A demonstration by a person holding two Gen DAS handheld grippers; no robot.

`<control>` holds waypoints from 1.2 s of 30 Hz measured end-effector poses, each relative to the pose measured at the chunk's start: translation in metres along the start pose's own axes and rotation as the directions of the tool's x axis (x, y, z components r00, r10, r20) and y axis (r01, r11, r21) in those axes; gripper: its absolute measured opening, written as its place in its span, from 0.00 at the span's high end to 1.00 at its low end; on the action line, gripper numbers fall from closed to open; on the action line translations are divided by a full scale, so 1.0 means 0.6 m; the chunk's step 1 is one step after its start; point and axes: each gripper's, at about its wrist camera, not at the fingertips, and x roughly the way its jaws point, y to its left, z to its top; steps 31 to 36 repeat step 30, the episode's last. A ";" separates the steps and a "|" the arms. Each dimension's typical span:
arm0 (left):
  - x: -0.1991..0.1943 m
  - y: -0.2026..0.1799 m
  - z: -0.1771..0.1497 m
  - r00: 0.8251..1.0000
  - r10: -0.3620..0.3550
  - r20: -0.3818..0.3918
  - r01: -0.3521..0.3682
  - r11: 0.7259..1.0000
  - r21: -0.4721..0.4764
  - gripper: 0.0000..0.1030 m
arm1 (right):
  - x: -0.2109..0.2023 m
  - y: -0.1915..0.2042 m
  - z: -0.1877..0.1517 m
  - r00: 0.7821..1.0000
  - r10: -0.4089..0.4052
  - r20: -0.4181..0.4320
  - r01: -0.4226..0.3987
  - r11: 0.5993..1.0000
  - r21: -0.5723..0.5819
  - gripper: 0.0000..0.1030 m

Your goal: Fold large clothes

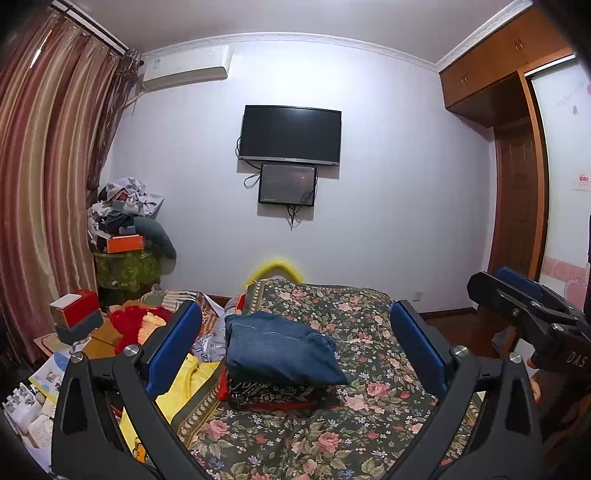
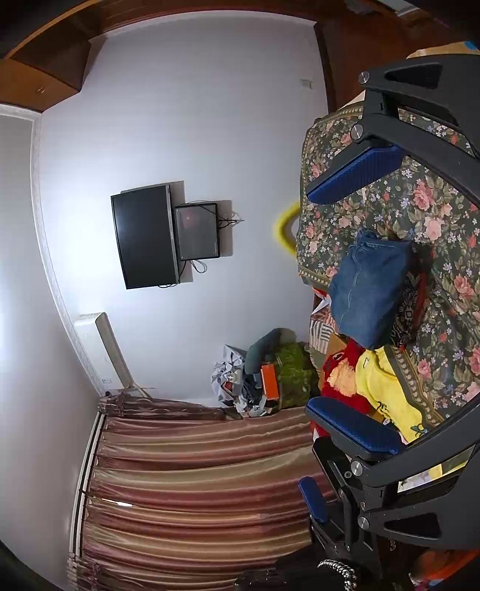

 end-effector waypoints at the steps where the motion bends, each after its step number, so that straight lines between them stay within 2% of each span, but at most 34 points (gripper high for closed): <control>1: 0.001 0.001 0.000 1.000 -0.006 -0.002 0.006 1.000 -0.003 0.00 | 0.000 0.000 -0.001 1.000 -0.001 0.000 0.001 1.000 0.000 0.00; 15: 0.007 0.003 -0.001 0.999 -0.040 -0.010 0.040 0.999 0.001 0.00 | 0.003 -0.006 -0.005 1.000 -0.008 -0.009 0.008 1.000 0.019 0.00; 36: 0.006 -0.004 -0.006 0.999 -0.045 -0.007 0.045 0.999 0.009 0.00 | 0.005 -0.005 -0.003 1.000 -0.009 -0.022 0.010 1.000 0.022 0.00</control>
